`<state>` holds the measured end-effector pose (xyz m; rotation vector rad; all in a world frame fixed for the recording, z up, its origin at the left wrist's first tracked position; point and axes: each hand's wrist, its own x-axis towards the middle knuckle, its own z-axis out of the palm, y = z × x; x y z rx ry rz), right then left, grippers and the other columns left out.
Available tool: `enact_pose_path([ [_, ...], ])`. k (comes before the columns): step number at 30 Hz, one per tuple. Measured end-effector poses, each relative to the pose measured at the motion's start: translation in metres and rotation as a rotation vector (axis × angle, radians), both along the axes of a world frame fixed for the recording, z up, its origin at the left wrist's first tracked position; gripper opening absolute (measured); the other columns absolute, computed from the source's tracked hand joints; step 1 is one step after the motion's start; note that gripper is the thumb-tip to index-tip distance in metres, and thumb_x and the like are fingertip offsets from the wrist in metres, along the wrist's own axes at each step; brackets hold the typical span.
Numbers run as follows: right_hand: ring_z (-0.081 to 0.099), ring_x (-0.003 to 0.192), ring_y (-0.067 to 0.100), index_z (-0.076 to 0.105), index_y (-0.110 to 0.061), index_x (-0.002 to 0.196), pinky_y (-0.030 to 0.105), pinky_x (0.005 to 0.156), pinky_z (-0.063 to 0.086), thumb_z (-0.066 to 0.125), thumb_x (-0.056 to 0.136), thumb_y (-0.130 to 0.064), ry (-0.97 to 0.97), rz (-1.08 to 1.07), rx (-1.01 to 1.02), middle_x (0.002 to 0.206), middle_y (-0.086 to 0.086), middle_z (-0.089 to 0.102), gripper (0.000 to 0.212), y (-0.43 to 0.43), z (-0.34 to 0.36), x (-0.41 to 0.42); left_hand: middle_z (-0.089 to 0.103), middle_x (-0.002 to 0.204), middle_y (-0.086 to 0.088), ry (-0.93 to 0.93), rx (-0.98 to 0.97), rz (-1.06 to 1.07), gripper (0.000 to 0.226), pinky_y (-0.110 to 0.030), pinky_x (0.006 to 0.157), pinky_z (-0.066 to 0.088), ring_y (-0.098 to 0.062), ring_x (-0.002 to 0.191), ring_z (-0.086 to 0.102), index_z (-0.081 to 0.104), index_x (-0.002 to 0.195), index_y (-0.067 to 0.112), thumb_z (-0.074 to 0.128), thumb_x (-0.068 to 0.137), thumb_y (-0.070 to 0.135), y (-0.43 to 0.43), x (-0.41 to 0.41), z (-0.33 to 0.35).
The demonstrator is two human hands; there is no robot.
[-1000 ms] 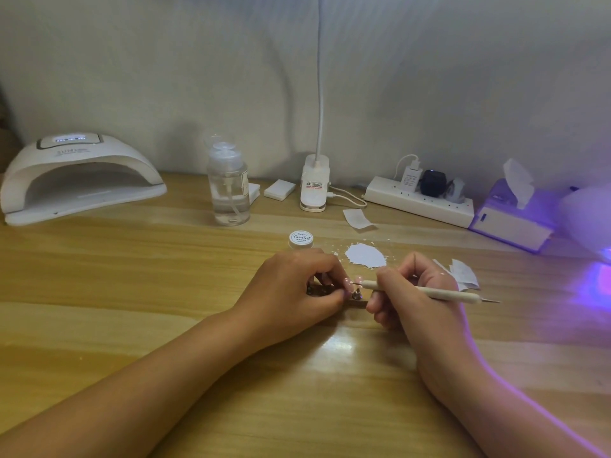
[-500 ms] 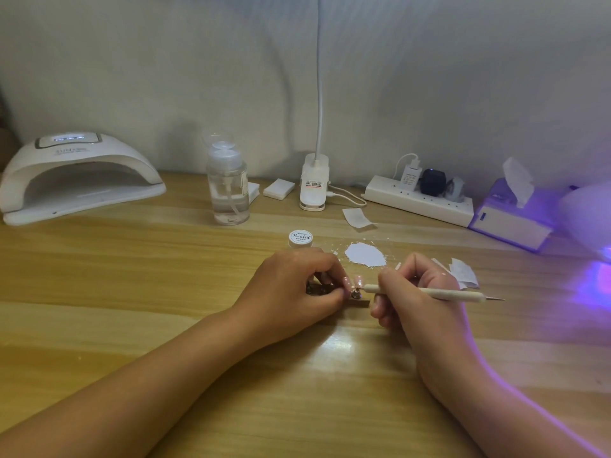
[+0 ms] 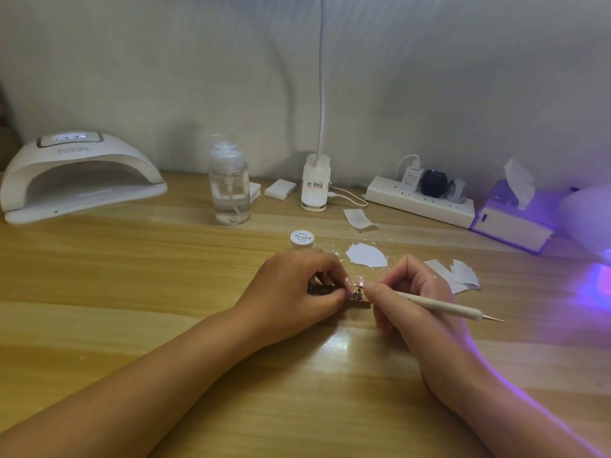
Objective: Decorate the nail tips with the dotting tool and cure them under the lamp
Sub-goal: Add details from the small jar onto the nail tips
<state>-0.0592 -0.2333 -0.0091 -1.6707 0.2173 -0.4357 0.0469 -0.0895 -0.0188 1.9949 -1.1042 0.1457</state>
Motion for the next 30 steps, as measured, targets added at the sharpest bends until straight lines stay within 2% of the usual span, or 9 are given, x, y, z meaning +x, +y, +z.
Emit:
enact_pose_path([
  [4,0.045,0.05,0.008,0.057,-0.025,0.064,0.019,0.045,0.035,0.071,0.066,-0.032,0.005,0.012,-0.038,0.053,-0.004,0.053,0.016,-0.0017,-0.0006,-0.0019,0.071,0.081,0.011,-0.004,0.009,-0.001,0.008,-0.039,0.07,0.053,-0.007,0.08,0.065,0.073,0.081,0.029,0.067,0.076,0.029,-0.0003,0.0008,-0.0002],
  [8,0.048,0.054,0.01,0.06,-0.024,0.07,0.025,0.05,0.036,0.068,0.068,-0.03,0.029,0.008,-0.083,0.056,-0.005,0.055,0.011,-0.0029,-0.0032,-0.0005,0.071,0.081,0.011,-0.004,0.004,-0.005,0.008,-0.039,0.071,0.053,-0.007,0.08,0.065,0.072,0.079,0.032,0.067,0.075,0.029,-0.0011,0.0013,0.0],
  [15,0.049,0.057,0.013,0.059,-0.023,0.072,0.03,0.055,0.037,0.069,0.067,-0.034,0.035,-0.025,-0.124,0.058,-0.005,0.056,0.015,-0.0039,-0.0053,0.0014,0.071,0.082,0.01,0.005,0.016,0.002,0.009,-0.039,0.072,0.052,-0.008,0.081,0.066,0.072,0.08,0.031,0.066,0.075,0.032,-0.0011,0.0013,0.0002],
  [19,0.046,0.049,0.01,0.057,-0.023,0.065,0.022,0.046,0.036,0.074,0.07,-0.031,-0.011,-0.025,-0.046,0.052,-0.004,0.053,0.02,-0.0033,-0.0042,0.0005,0.071,0.081,0.011,0.005,0.014,0.003,0.006,-0.038,0.071,0.052,-0.007,0.081,0.065,0.073,0.081,0.03,0.069,0.076,0.029,-0.0005,0.001,-0.0005],
  [21,0.047,0.046,0.01,0.053,-0.022,0.062,0.02,0.043,0.037,0.075,0.081,-0.019,-0.029,-0.029,0.016,0.052,0.001,0.054,0.029,-0.0033,-0.0044,0.0004,0.071,0.082,0.011,0.003,0.015,0.002,0.006,-0.037,0.071,0.052,-0.007,0.081,0.065,0.072,0.08,0.031,0.072,0.078,0.025,-0.0001,0.0013,-0.0007],
  [25,0.052,0.046,0.011,0.048,-0.01,0.07,0.019,0.044,0.043,0.066,0.085,-0.009,-0.032,-0.016,0.129,0.053,0.008,0.058,0.023,-0.0023,-0.003,0.0017,0.071,0.083,0.011,0.008,0.012,-0.006,0.007,-0.038,0.073,0.053,-0.008,0.081,0.066,0.071,0.08,0.033,0.07,0.078,0.026,-0.0001,0.0015,-0.0001],
  [30,0.048,0.044,0.011,0.048,-0.008,0.076,0.018,0.042,0.04,0.066,0.087,-0.007,-0.066,-0.043,0.129,0.052,0.007,0.056,0.02,-0.0033,-0.0044,0.0026,0.069,0.084,0.011,0.0,0.031,0.01,0.007,-0.038,0.073,0.053,-0.007,0.081,0.064,0.071,0.08,0.035,0.066,0.076,0.034,-0.0001,0.0002,-0.0006],
])
